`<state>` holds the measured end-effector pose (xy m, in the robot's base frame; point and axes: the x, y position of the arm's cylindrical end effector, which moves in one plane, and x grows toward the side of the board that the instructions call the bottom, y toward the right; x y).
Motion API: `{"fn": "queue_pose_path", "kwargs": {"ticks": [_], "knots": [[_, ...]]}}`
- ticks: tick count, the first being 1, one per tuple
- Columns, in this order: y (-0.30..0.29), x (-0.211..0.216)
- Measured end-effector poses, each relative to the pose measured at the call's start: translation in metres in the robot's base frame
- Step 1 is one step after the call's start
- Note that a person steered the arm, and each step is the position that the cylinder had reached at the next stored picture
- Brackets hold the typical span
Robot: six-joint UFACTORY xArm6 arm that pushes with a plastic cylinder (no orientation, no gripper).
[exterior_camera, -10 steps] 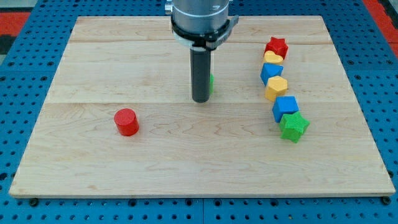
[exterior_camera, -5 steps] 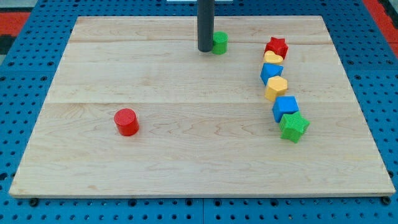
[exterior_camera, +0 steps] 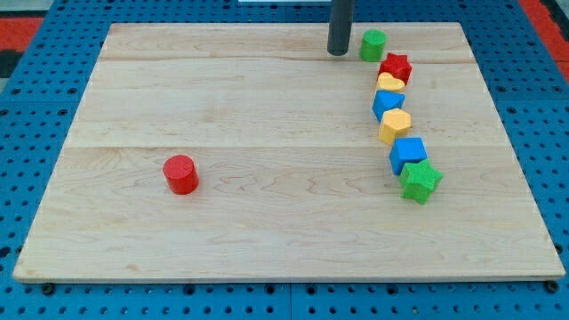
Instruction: Move the green circle above the red star
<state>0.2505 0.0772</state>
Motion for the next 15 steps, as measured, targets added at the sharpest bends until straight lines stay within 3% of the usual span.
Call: {"fn": "queue_pose_path", "kwargs": {"ticks": [5, 6, 7, 8, 9, 10, 14, 15], "knots": [[0.063, -0.014], [0.035, -0.026], [0.058, -0.058], [0.132, -0.053], [0.145, -0.042], [0.140, 0.003], [0.109, -0.012], [0.139, -0.014]]}}
